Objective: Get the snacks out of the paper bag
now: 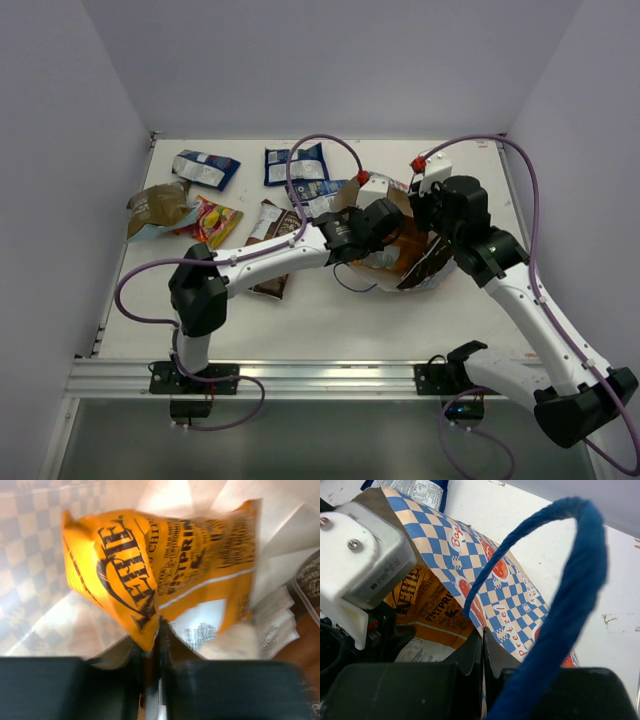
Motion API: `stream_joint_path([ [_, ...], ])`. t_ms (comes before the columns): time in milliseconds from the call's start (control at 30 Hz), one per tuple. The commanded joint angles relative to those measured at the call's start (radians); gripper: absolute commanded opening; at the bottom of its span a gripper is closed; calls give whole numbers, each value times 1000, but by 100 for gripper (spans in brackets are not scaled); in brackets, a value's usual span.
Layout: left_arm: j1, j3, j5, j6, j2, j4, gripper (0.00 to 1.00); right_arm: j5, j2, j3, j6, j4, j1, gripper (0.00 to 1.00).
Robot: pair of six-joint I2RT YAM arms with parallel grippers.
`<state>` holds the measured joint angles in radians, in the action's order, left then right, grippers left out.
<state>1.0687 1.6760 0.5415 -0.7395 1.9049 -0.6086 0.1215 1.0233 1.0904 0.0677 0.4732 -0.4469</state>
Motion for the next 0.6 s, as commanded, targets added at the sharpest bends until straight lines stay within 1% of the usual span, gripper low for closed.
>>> stream_joint_path([
  [0,-3,54,2,20,-30,56,7,32,-9,-14,-22,-45,-6,0],
  [33,-4,56,-5,29,-43,58,0,47,-8,-21,-22,-48,-6,0],
  [133,-3,79,-49,58,-111,64,0,84,0,-30,-26,-51,-6,0],
  [233,-3,129,-87,100,-199,47,0,121,18,-34,-31,-51,-6,0],
  [267,-3,169,-97,113,-242,37,0,154,26,-35,-31,-51,-3,0],
  [333,-3,218,-88,149,-277,-11,0,182,37,-35,-32,-48,0,0],
  [367,-6,270,-78,158,-311,-28,0,203,41,-37,-32,-50,4,0],
  [467,-36,345,-61,183,-380,-79,0,216,57,-41,-40,-48,10,0],
  [533,-61,356,-48,199,-423,-82,0,227,67,-46,-46,-48,13,0],
  [567,-94,355,-26,203,-463,-83,0,231,72,-46,-46,-47,16,0],
])
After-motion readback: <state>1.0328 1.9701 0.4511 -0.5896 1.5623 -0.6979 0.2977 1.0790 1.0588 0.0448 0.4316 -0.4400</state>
